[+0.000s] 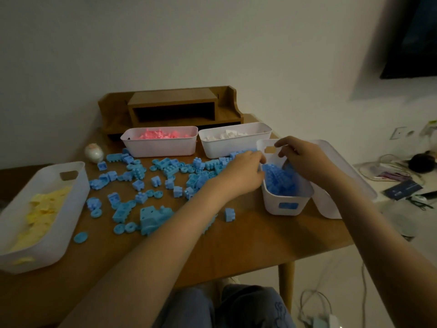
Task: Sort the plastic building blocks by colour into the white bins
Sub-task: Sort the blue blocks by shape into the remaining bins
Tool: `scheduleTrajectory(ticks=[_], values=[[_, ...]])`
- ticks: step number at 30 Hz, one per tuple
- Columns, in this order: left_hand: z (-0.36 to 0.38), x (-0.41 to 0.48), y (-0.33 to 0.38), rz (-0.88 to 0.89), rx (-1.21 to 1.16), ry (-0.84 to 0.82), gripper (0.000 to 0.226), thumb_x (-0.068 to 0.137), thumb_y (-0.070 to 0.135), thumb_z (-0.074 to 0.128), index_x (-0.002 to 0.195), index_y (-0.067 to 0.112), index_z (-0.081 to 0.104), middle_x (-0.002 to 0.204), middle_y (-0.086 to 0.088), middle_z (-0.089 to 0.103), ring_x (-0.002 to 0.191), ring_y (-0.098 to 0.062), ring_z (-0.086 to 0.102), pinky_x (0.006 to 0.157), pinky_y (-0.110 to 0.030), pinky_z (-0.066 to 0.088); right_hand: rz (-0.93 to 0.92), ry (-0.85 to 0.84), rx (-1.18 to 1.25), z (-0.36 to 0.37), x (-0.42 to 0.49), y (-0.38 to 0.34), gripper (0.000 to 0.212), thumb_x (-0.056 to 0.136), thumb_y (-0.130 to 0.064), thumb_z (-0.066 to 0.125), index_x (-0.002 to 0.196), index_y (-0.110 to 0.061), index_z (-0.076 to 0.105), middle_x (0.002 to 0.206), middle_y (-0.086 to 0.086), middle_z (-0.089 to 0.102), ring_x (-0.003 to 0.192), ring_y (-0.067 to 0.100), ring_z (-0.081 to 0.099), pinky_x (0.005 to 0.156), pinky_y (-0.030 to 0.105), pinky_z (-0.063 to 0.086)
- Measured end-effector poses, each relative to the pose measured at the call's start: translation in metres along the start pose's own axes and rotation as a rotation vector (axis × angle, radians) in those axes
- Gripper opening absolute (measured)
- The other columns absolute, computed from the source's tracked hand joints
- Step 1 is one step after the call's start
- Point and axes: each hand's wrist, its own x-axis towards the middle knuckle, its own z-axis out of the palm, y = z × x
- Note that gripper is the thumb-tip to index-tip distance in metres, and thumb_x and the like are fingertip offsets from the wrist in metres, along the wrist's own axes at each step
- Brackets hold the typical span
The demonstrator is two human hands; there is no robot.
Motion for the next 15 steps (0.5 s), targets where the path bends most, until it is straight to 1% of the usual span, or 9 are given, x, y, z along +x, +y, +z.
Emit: scheduleTrajectory(ticks=[2, 4, 6, 8, 9, 11, 13, 14, 15], values=[[-0.009, -0.007, -0.011, -0.052, 0.045, -0.029, 0.033, 0.096, 0.021, 0.049, 0.128, 0.014, 0.049, 0.133, -0.006, 0.049, 0.118, -0.021, 0.048, 0.096, -0.033, 0.041, 0.006, -0.014, 0.04, 0.002, -0.001, -0.003, 0.027, 0.1, -0.014, 0.032, 0.116, -0.018, 0.053, 0.11, 0.007, 0.062, 0.078, 0.015, 0.062, 0.069, 0.022, 0.046], [-0.019, -0.016, -0.024, -0.111, 0.097, -0.079, 0.033, 0.096, 0.025, 0.05, 0.128, 0.016, 0.049, 0.132, -0.005, 0.051, 0.115, -0.02, 0.05, 0.092, -0.03, 0.042, -0.01, -0.016, 0.001, 0.004, -0.002, -0.007, 0.027, 0.1, -0.012, 0.033, 0.118, -0.018, 0.052, 0.113, 0.006, 0.062, 0.083, 0.015, 0.061, 0.066, 0.016, 0.043], [-0.028, -0.03, -0.036, -0.163, 0.159, -0.161, 0.036, 0.096, 0.03, 0.05, 0.13, 0.018, 0.048, 0.131, -0.004, 0.051, 0.109, -0.017, 0.05, 0.084, -0.027, 0.041, -0.043, -0.001, -0.067, 0.008, -0.007, -0.015, 0.028, 0.099, -0.014, 0.036, 0.122, -0.018, 0.052, 0.116, 0.006, 0.061, 0.092, 0.016, 0.058, 0.073, 0.017, 0.041], [-0.039, -0.045, -0.048, -0.225, 0.216, -0.251, 0.041, 0.096, 0.036, 0.05, 0.133, 0.018, 0.045, 0.13, -0.003, 0.049, 0.108, -0.017, 0.05, 0.081, -0.027, 0.041, -0.13, -0.002, -0.113, 0.014, -0.015, -0.03, 0.028, 0.098, -0.014, 0.041, 0.124, -0.017, 0.052, 0.114, 0.004, 0.058, 0.092, 0.013, 0.053, 0.077, 0.02, 0.038], [-0.043, -0.052, -0.053, -0.256, 0.237, -0.287, 0.043, 0.095, 0.038, 0.051, 0.133, 0.019, 0.045, 0.13, -0.004, 0.048, 0.109, -0.019, 0.05, 0.083, -0.028, 0.042, -0.189, -0.016, -0.116, 0.018, -0.019, -0.038, 0.028, 0.097, -0.013, 0.045, 0.124, -0.016, 0.053, 0.111, 0.003, 0.058, 0.09, 0.01, 0.051, 0.077, 0.02, 0.038], [-0.051, -0.069, -0.064, -0.308, 0.285, -0.337, 0.04, 0.094, 0.042, 0.052, 0.13, 0.024, 0.047, 0.128, -0.007, 0.045, 0.113, -0.023, 0.046, 0.091, -0.035, 0.042, -0.29, -0.088, -0.115, 0.033, -0.029, -0.059, 0.027, 0.095, -0.013, 0.05, 0.121, -0.018, 0.054, 0.104, -0.002, 0.058, 0.088, 0.009, 0.051, 0.076, 0.02, 0.039], [-0.05, -0.081, -0.072, -0.323, 0.385, -0.365, 0.032, 0.094, 0.043, 0.051, 0.124, 0.032, 0.049, 0.125, -0.008, 0.042, 0.12, -0.028, 0.037, 0.1, -0.044, 0.032, -0.358, -0.206, -0.145, 0.048, -0.04, -0.074, 0.026, 0.094, -0.016, 0.051, 0.12, -0.02, 0.055, 0.1, -0.004, 0.057, 0.085, 0.008, 0.051, 0.075, 0.019, 0.041], [-0.047, -0.085, -0.075, -0.32, 0.422, -0.363, 0.03, 0.093, 0.043, 0.05, 0.122, 0.035, 0.049, 0.121, -0.008, 0.041, 0.122, -0.03, 0.034, 0.102, -0.047, 0.027, -0.38, -0.287, -0.169, 0.057, -0.045, -0.08, 0.026, 0.095, -0.018, 0.051, 0.12, -0.02, 0.055, 0.102, -0.002, 0.058, 0.085, 0.009, 0.051, 0.076, 0.02, 0.043], [-0.045, -0.091, -0.079, -0.317, 0.432, -0.35, 0.027, 0.093, 0.043, 0.049, 0.119, 0.036, 0.048, 0.115, -0.007, 0.041, 0.121, -0.03, 0.034, 0.099, -0.049, 0.024, -0.393, -0.38, -0.199, 0.067, -0.049, -0.087, 0.026, 0.094, -0.019, 0.051, 0.121, -0.019, 0.054, 0.106, 0.0, 0.059, 0.086, 0.01, 0.051, 0.078, 0.022, 0.045]])
